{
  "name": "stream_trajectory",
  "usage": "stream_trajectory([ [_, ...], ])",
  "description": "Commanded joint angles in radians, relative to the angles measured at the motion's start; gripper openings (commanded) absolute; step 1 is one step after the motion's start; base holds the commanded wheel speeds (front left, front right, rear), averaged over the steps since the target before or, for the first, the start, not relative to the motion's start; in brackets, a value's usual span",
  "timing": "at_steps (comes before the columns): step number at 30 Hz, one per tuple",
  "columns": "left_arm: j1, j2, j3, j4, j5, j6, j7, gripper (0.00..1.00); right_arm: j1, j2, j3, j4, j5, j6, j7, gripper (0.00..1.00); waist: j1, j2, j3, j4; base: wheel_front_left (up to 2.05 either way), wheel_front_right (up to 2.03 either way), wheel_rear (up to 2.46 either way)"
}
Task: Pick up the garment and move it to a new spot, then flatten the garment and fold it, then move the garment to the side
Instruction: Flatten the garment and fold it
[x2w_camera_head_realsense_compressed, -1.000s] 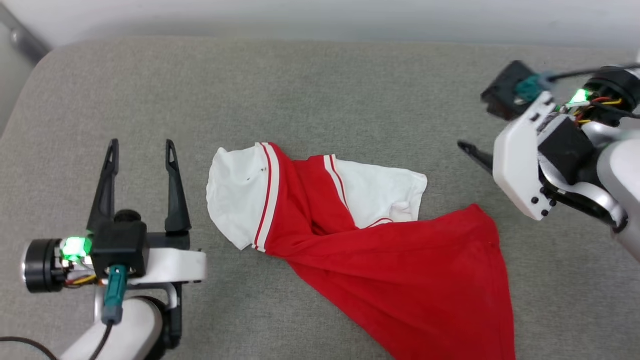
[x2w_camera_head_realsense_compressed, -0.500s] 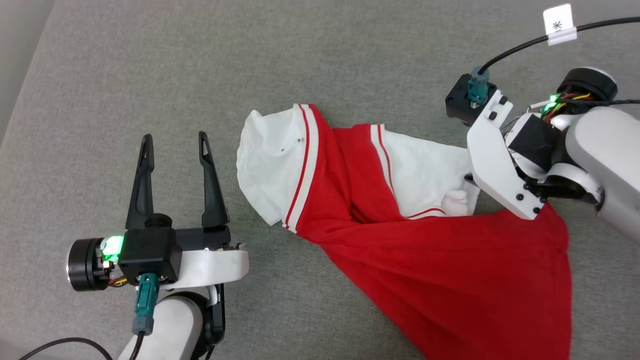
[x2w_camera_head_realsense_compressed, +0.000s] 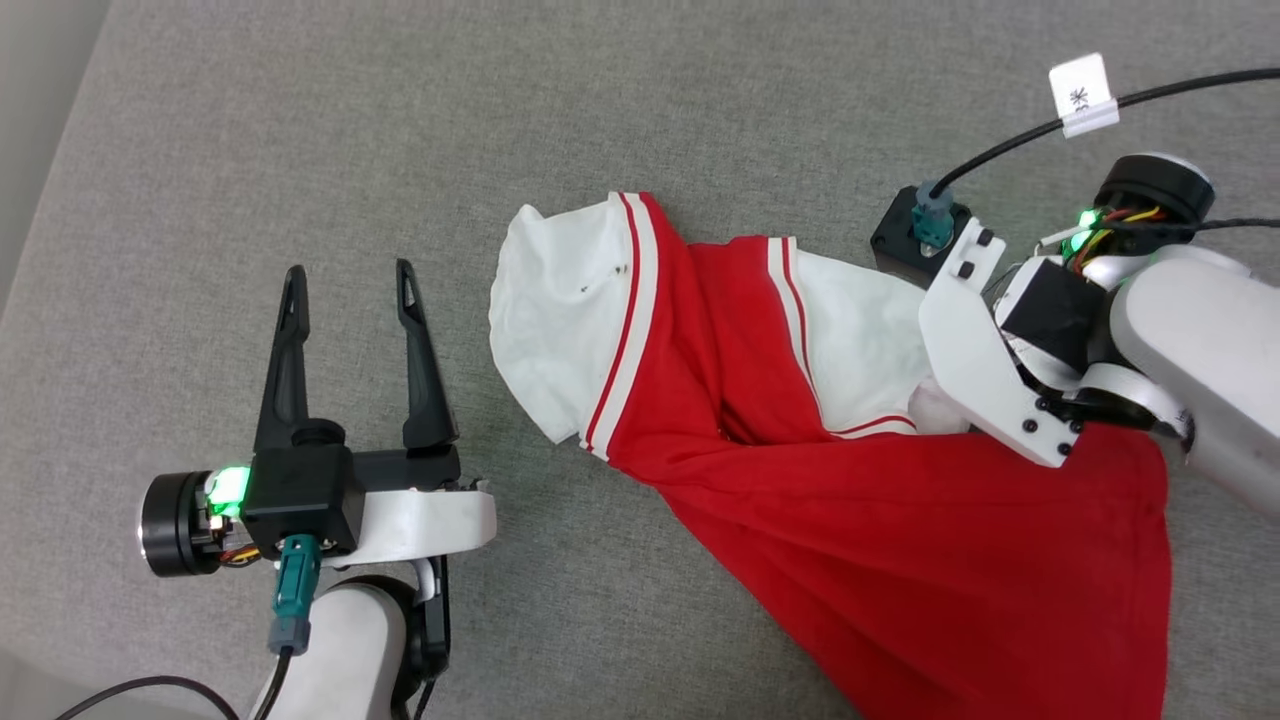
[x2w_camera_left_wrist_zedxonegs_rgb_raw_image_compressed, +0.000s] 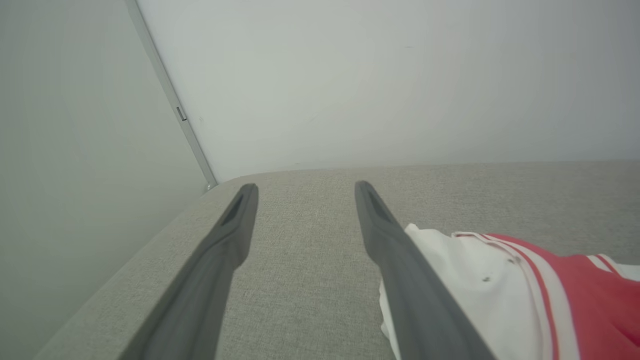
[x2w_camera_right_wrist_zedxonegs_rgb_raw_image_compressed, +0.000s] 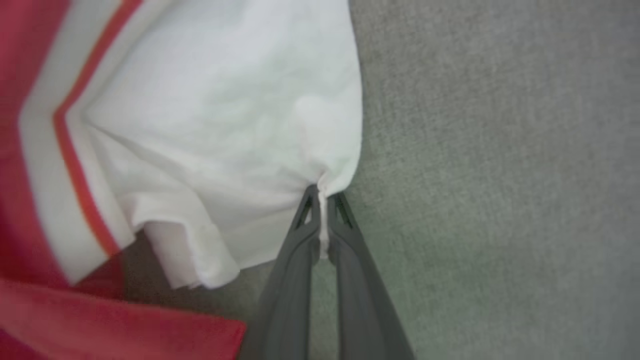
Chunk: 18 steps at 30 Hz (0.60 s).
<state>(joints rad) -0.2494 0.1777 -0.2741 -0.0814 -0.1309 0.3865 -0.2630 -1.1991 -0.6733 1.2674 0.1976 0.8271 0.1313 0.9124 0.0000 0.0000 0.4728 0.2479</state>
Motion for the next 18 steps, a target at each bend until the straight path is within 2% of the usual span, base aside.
stream_trajectory([
  [1,0.013,-0.009,0.014,0.005,0.010,-0.010,-0.002,1.00,0.025,0.000,0.020,0.015,-0.003,-0.001,-0.020,0.00,0.0000,0.0000,-0.025,-0.016,0.00,0.00,0.00],
  [5,0.039,-0.017,0.044,0.018,0.028,-0.033,-0.002,1.00,-0.020,0.020,0.013,-0.001,-0.006,-0.001,-0.102,0.00,0.0000,0.0000,-0.080,-0.042,0.00,0.00,0.00],
  [6,0.065,-0.023,0.060,0.023,0.038,-0.045,-0.002,1.00,-0.046,0.016,0.013,-0.029,0.011,-0.001,-0.147,0.00,0.0000,0.0000,-0.122,-0.064,0.00,0.00,0.00],
  [10,0.102,-0.028,0.083,0.024,0.050,-0.059,-0.002,1.00,-0.076,-0.023,0.013,-0.082,0.031,-0.001,-0.190,0.00,0.0000,0.0000,-0.168,-0.097,0.00,0.00,0.00],
  [14,0.132,-0.036,0.104,0.025,0.055,-0.071,-0.002,1.00,-0.097,-0.107,0.013,-0.124,0.057,-0.001,-0.222,0.00,0.0000,0.0000,-0.199,-0.122,0.00,0.00,0.00],
  [18,0.157,-0.041,0.117,0.024,0.061,-0.084,-0.002,1.00,-0.073,-0.208,0.007,-0.108,0.103,-0.001,-0.247,0.00,0.0000,0.0000,-0.212,-0.152,0.00,0.00,0.00],
])
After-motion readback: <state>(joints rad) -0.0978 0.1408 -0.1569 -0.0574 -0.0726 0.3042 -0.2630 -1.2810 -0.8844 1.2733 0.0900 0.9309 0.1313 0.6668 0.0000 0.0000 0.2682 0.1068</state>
